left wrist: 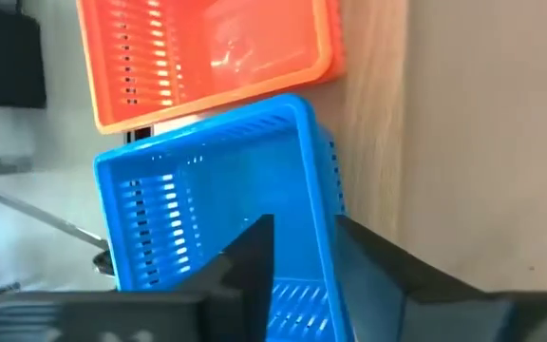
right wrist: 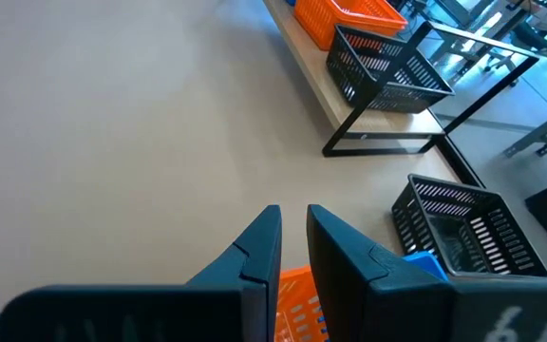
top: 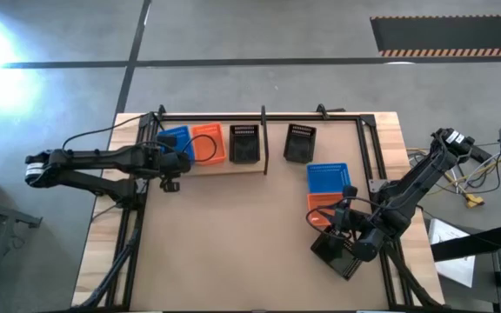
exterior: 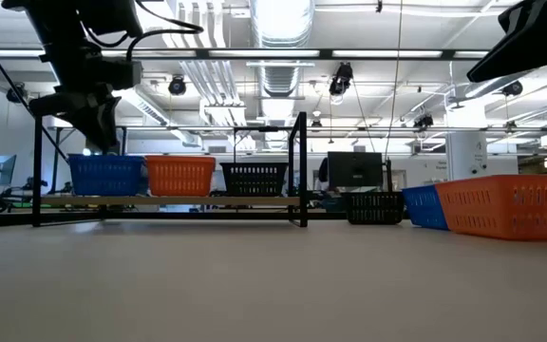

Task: Stack baskets on shelf by color
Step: Stack the bottom blue basket on top of the other blue basket on the shelf, then adjust the baskets on the shelf

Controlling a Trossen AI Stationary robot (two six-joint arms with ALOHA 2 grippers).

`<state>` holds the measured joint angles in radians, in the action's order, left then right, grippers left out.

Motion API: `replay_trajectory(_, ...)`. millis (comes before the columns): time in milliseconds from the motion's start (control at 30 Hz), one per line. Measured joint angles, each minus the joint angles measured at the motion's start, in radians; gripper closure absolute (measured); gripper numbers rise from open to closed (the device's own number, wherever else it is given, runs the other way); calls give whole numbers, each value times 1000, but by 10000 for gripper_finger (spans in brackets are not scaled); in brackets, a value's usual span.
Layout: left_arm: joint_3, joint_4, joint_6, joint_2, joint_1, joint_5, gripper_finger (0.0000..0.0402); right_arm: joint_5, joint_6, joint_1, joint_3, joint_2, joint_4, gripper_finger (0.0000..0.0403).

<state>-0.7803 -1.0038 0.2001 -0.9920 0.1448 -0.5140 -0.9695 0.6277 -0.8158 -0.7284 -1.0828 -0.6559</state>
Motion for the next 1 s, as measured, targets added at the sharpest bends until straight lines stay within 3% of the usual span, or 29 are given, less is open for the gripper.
replay_trajectory(167, -31, 0, -84, 8, 1, 18, 259, 0, 0, 0, 0, 0, 1, 355)
replay_trajectory(267, -50, 44, -157, 8, 2, 90, 241, 0, -1, 0, 0, 0, 2, 355)
replay_trajectory(533, -9, 159, -220, -45, 15, 130, 234, 0, -1, 0, 0, 0, 3, 355)
replay_trajectory(700, -3, 160, -197, -116, 47, 120, 256, 0, -2, 0, 0, 0, 4, 355)
replay_trajectory(1000, -15, 157, -110, -195, 79, 116, 351, 0, -2, 0, 0, 0, 7, 355)
